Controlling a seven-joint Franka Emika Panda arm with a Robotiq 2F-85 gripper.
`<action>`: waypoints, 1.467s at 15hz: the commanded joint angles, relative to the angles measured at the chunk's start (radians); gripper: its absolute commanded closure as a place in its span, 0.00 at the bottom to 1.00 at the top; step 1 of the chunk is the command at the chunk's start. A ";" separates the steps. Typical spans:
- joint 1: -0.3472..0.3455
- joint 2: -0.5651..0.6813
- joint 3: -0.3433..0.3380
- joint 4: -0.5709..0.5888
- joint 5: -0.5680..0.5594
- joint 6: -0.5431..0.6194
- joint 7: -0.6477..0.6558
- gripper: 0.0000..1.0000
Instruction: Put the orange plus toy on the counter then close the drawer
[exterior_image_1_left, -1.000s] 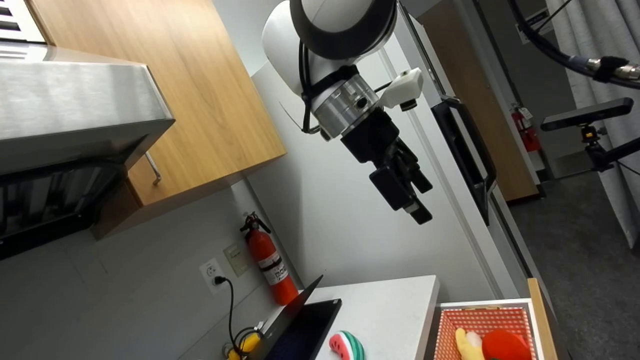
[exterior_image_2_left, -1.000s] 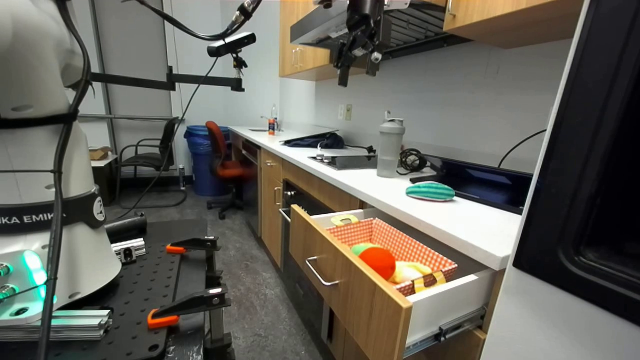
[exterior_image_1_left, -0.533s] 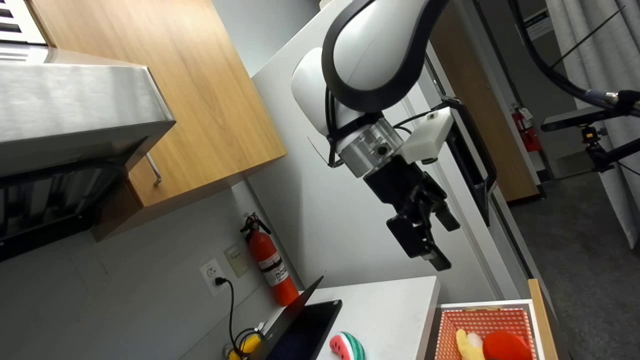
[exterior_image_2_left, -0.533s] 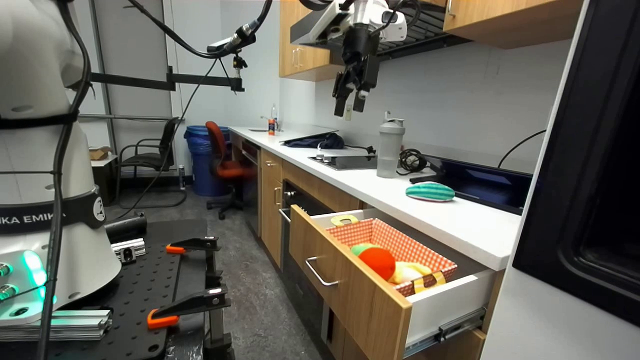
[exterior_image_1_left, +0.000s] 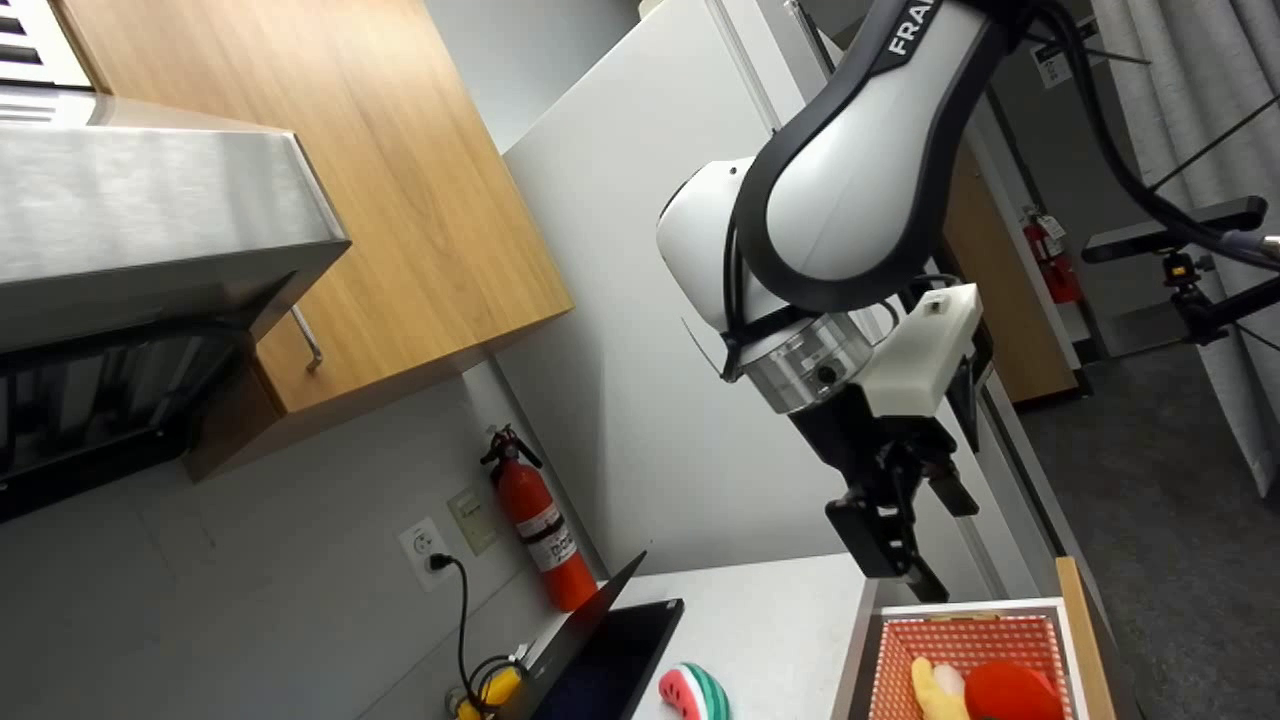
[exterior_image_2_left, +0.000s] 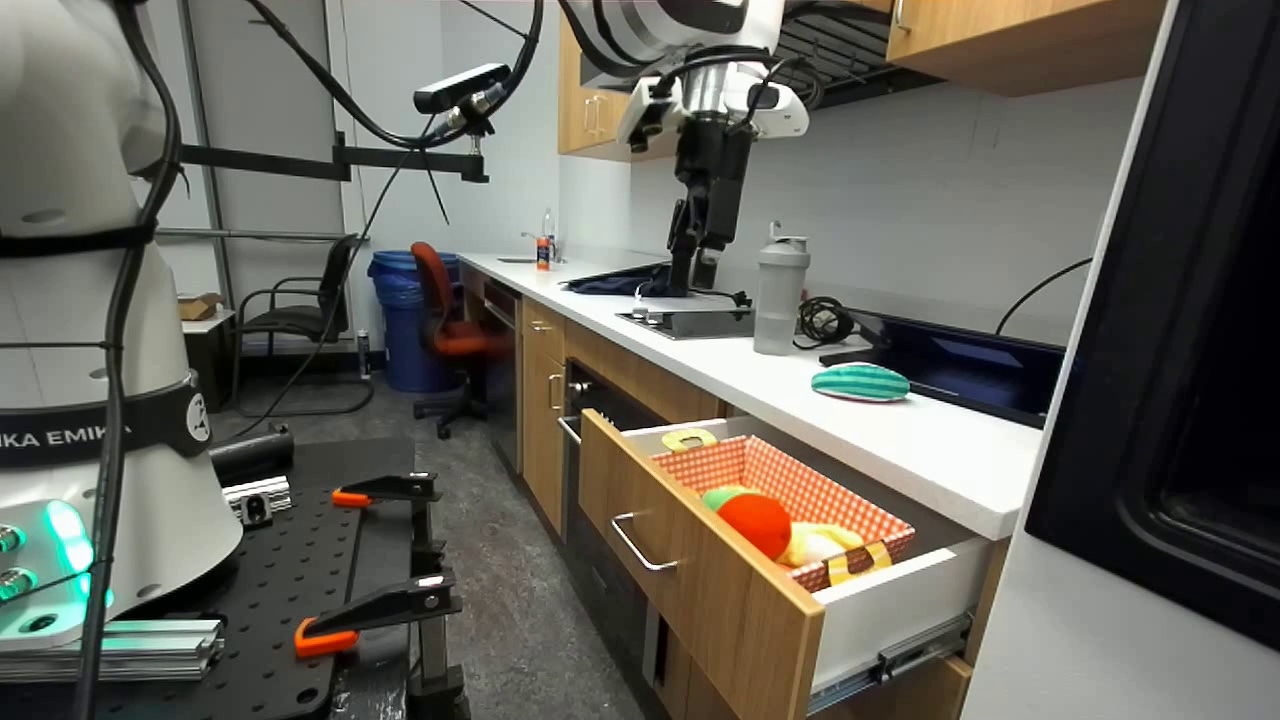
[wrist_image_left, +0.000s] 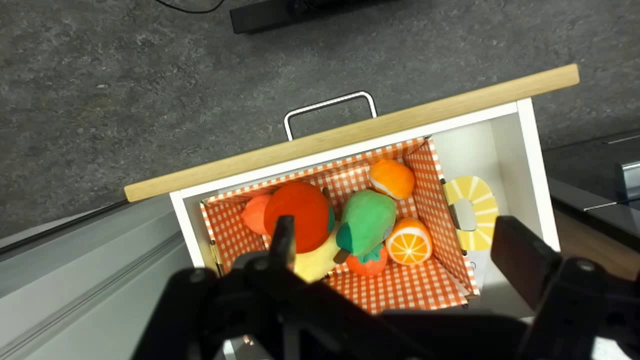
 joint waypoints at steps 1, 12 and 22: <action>-0.006 0.019 -0.023 -0.022 -0.009 0.080 0.052 0.00; -0.018 0.146 -0.096 0.030 -0.056 0.163 0.093 0.00; -0.006 0.312 -0.135 0.129 -0.038 0.218 0.133 0.00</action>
